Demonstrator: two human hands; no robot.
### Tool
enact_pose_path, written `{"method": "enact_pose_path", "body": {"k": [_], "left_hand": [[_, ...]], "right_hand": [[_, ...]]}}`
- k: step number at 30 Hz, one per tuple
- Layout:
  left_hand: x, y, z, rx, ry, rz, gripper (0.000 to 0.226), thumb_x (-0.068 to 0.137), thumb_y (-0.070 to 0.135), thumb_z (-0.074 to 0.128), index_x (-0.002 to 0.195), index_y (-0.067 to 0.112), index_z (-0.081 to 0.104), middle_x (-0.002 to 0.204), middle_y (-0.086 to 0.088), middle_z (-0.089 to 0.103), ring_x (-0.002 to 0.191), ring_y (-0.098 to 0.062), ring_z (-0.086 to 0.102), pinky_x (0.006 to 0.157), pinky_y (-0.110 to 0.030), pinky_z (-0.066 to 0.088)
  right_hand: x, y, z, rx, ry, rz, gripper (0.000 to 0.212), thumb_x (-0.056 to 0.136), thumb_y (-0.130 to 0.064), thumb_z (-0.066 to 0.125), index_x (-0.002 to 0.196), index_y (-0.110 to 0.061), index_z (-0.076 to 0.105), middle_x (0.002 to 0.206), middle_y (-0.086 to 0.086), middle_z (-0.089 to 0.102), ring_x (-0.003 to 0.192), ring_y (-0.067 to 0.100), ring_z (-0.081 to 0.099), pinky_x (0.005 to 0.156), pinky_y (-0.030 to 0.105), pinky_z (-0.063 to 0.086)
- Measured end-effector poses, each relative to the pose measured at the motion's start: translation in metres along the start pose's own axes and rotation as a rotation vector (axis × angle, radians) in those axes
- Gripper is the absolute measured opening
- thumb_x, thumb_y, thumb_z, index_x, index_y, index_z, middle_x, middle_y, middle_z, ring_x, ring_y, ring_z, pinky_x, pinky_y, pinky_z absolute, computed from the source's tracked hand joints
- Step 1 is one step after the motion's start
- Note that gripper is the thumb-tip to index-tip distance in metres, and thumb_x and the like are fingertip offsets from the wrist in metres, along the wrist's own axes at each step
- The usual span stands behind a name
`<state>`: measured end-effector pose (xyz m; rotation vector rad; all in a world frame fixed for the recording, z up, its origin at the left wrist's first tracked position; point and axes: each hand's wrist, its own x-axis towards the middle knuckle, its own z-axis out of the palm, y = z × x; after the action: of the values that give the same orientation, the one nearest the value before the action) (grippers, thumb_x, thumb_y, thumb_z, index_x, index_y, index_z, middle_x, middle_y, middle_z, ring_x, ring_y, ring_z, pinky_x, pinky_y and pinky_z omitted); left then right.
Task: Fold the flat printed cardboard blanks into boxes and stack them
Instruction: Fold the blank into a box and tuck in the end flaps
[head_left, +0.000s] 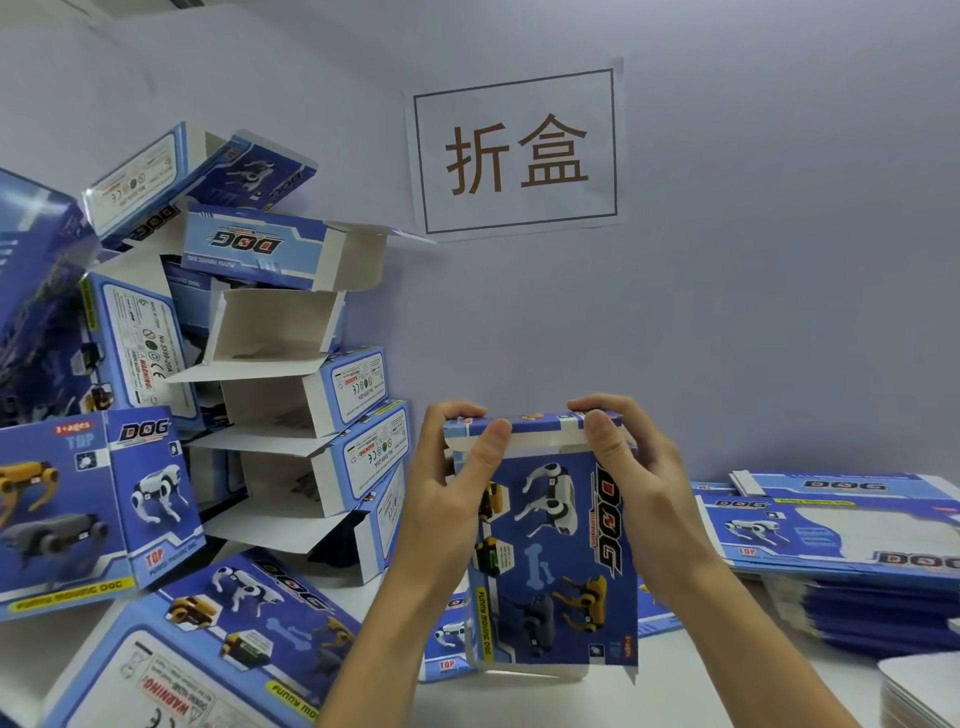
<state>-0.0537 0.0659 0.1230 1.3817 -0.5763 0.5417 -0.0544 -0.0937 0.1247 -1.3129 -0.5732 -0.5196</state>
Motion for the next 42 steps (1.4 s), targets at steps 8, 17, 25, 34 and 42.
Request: {"method": "enact_pose_path", "body": {"k": [8,17,25,34,42], "left_hand": [[0.001,-0.002,-0.003,-0.049,-0.031,-0.046,0.031,0.068,0.054,0.069,0.095,0.039,0.063,0.104,-0.007,0.071,0.098,-0.029,0.073,0.073,-0.05,0.062],[0.003,-0.004,-0.007,-0.217,-0.084,-0.123,0.027,0.079,0.049,0.072,0.101,0.034,0.071,0.105,-0.009,0.074,0.102,-0.029,0.072,0.076,-0.046,0.061],[0.004,-0.002,-0.005,-0.211,-0.084,-0.103,0.024,0.077,0.048,0.075,0.09,0.028,0.074,0.1,-0.005,0.074,0.101,-0.024,0.072,0.068,-0.033,0.061],[0.0,-0.001,-0.003,-0.217,-0.15,-0.12,0.027,0.081,0.044,0.066,0.104,0.033,0.074,0.11,-0.009,0.072,0.106,-0.028,0.07,0.078,-0.042,0.061],[-0.001,0.002,-0.01,-0.141,-0.169,-0.068,0.042,0.059,0.051,0.089,0.094,0.032,0.074,0.125,-0.012,0.067,0.115,-0.034,0.065,0.088,-0.063,0.054]], "right_hand": [[0.002,0.001,-0.006,0.083,-0.025,0.068,0.02,0.086,-0.038,0.07,0.099,-0.024,0.064,0.092,0.006,0.071,0.077,0.026,0.074,0.054,0.032,0.058],[0.004,0.008,-0.013,0.161,-0.054,0.103,0.011,0.079,-0.029,0.062,0.088,-0.023,0.064,0.088,0.007,0.069,0.076,0.028,0.072,0.058,0.036,0.058],[0.004,0.006,-0.012,0.149,-0.045,0.115,0.012,0.079,-0.033,0.056,0.083,-0.025,0.065,0.082,0.01,0.07,0.071,0.027,0.071,0.056,0.033,0.055],[0.004,0.004,-0.014,0.167,-0.011,0.107,0.012,0.079,-0.033,0.055,0.083,-0.025,0.063,0.078,0.01,0.068,0.067,0.027,0.068,0.055,0.034,0.053],[0.001,0.003,-0.02,0.302,-0.123,0.136,0.031,0.08,-0.041,0.074,0.106,-0.024,0.07,0.119,0.009,0.067,0.095,0.033,0.072,0.073,0.048,0.061]]}}
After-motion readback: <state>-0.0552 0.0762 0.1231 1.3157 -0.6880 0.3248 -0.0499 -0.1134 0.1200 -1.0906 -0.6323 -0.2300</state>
